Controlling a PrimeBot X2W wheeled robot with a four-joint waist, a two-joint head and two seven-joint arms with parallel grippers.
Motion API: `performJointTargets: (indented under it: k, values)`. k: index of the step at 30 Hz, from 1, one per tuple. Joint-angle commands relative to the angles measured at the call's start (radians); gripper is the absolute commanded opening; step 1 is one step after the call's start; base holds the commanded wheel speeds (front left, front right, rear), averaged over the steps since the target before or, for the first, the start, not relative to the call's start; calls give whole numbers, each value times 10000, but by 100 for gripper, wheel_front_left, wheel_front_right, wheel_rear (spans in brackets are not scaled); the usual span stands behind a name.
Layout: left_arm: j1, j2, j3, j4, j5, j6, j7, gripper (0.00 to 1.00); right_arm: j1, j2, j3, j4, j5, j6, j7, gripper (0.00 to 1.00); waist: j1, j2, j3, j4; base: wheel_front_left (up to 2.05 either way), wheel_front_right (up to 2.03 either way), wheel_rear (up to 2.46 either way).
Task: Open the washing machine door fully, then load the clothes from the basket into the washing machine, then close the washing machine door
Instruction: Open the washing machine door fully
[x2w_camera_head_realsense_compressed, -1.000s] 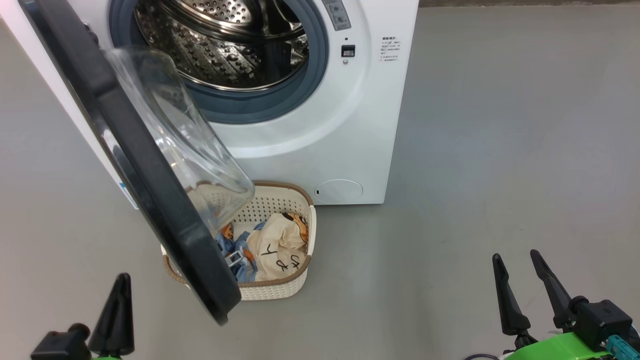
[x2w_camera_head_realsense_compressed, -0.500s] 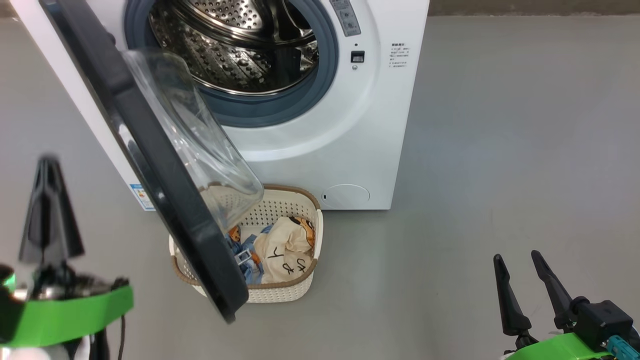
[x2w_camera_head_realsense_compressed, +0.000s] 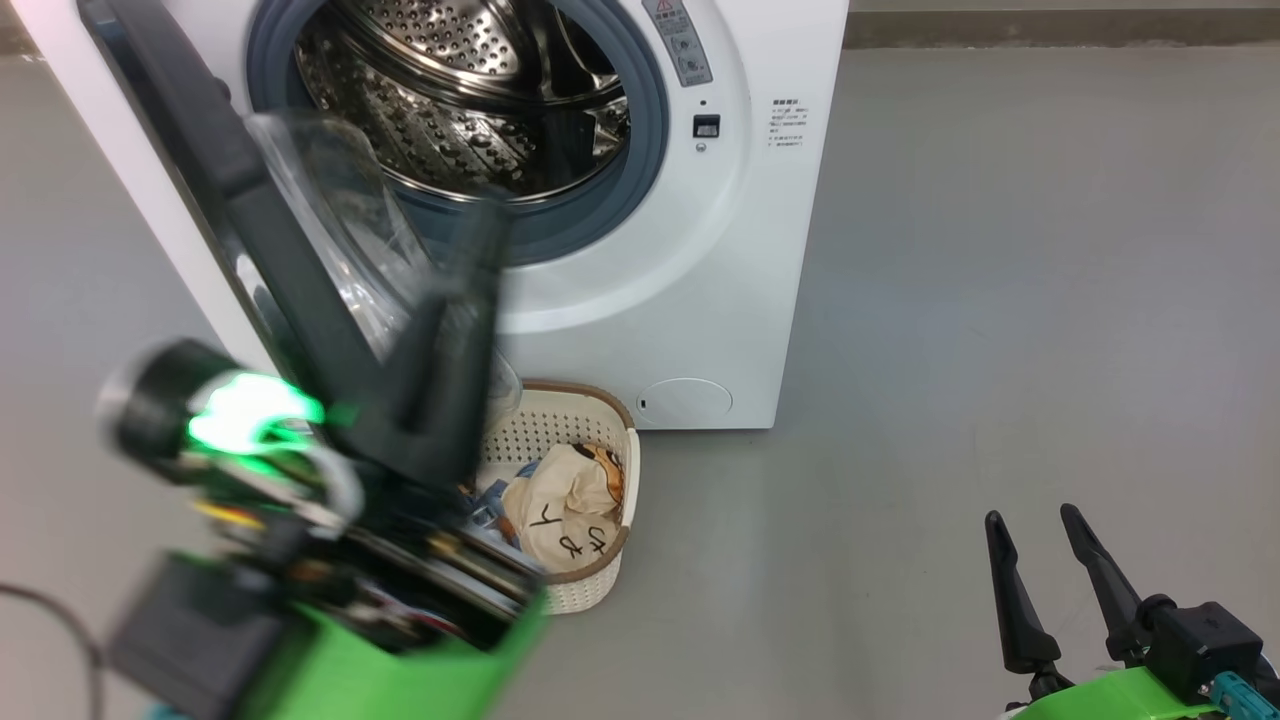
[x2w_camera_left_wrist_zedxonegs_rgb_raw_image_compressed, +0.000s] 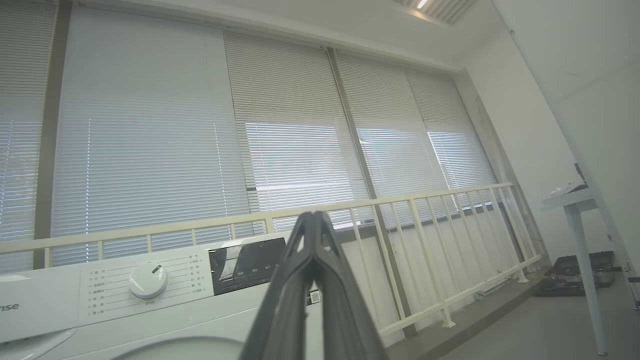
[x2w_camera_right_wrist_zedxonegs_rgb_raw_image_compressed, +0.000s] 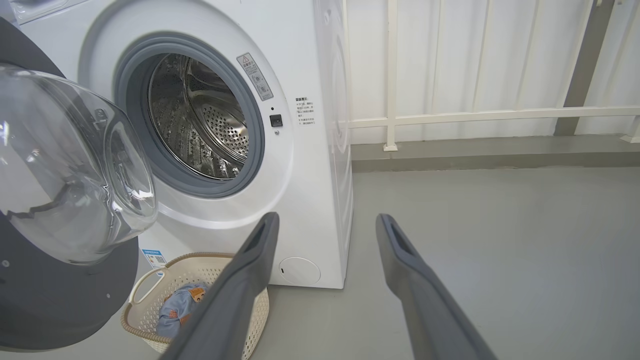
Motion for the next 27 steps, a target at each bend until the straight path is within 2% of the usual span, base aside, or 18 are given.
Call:
performJointTargets:
  k: [1,9,14,20,24,27]
  values:
    - [-388,59,-130,-233,-96,-25,143,0,-99,-87,270,-251,-40,14,-120,100,0,0,26,-15,0,0,0]
    - [137,-67,-2692,558,-597,-26,276,0,-170,-87,311,-208,-234,14,-120,100,0,0,147,34,0,0,0]
    - [541,367,-3979,1353,-890,-26,164,0,-220,-87,370,-142,-487,14,-120,100,0,0,221,134,0,0,0]
    - [984,728,-4605,2266,-1232,-26,-62,0,-255,-87,341,-101,-582,14,-120,100,0,0,300,347,0,0,0]
    - [1256,819,-4489,2949,-1451,40,-184,0,-283,-87,337,-71,-594,14,-120,100,0,0,315,486,0,0,0]
    - [1370,851,-4171,3397,-1486,293,-286,0,-306,-87,326,-30,-604,14,-120,100,0,0,317,588,0,0,0]
